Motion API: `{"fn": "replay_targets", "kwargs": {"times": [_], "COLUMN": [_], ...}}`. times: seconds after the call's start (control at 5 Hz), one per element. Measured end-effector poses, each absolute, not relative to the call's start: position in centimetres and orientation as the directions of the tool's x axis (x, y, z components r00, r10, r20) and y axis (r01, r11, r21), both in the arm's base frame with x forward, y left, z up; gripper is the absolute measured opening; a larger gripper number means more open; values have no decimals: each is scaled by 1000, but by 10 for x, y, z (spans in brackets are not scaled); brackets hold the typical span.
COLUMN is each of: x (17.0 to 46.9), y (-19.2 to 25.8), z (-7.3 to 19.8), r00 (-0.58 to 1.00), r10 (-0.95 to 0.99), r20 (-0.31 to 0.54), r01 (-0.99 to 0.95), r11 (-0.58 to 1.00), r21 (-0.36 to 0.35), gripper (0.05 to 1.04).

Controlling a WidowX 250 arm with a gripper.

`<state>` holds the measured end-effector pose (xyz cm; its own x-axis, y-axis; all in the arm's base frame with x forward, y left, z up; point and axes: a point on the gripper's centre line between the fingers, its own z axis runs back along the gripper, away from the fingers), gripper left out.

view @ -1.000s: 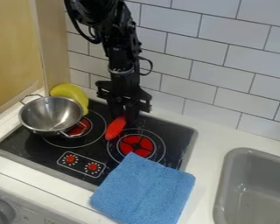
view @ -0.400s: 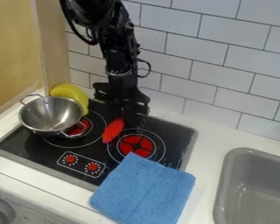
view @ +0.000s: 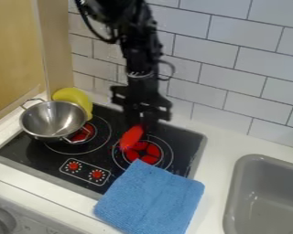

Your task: Move the red fork to the right side of the stove

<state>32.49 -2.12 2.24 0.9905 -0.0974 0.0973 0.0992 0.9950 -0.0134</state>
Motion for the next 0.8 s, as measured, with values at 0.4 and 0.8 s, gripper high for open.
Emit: {"fn": "replay_targets", "kwargs": {"times": [0.4,0.8], "x": [341,345], "y": [-56,-100], "z": [40,39], "r00": [977,960], "r10": [-155,-231], "r20": [144,156], "r01": [156,234], "r11": [988,972], "r21": [1,-1], "gripper": [320,320]}}
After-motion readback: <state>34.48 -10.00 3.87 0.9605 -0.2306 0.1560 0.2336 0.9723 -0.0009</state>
